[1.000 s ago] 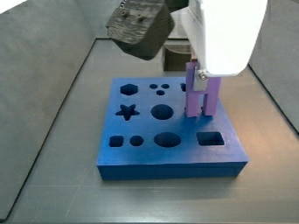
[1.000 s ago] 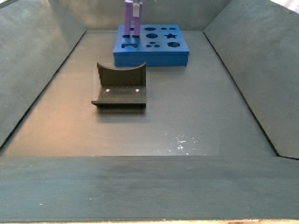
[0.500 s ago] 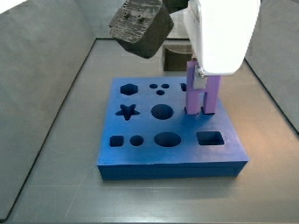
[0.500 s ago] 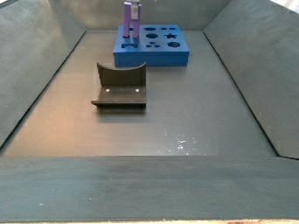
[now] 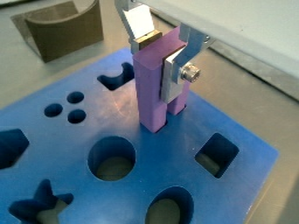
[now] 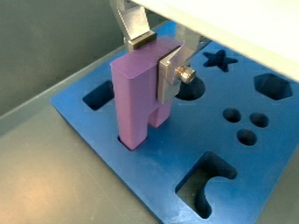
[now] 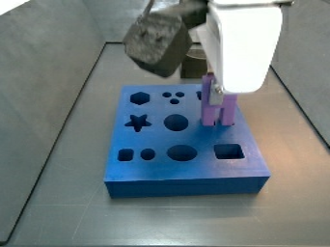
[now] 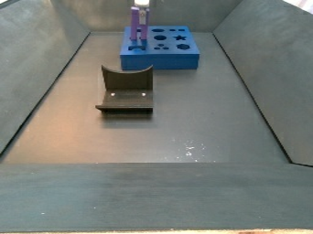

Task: Pick up the double-square object. Move up. Place the double-square object on the fixture. Regrasp the double-square object. Move to above the board. Insert the double-square object.
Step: Insert the double-square object.

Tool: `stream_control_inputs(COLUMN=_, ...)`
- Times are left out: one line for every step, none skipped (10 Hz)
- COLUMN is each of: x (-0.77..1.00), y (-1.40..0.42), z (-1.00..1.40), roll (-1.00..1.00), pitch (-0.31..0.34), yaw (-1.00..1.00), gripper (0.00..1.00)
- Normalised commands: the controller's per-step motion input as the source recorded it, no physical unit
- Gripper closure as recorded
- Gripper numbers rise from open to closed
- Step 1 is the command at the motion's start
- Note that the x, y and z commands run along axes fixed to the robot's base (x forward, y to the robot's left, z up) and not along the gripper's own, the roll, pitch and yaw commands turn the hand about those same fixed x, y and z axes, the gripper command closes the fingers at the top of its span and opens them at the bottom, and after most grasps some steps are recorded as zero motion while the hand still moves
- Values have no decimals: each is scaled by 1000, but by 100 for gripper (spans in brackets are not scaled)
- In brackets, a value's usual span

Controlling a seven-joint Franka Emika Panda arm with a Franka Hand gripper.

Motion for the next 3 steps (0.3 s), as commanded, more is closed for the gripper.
stream_control_inputs(x=0, y=-91, z=-134, roll=260, pitch=0, yaw=0, gripper=100)
stream_control_inputs(x=0, y=0, z=0, roll=0, pitch=0, yaw=0, gripper=0)
stream_control_inputs(x=0, y=0, z=0, roll=0, pitch=0, yaw=0, gripper=0)
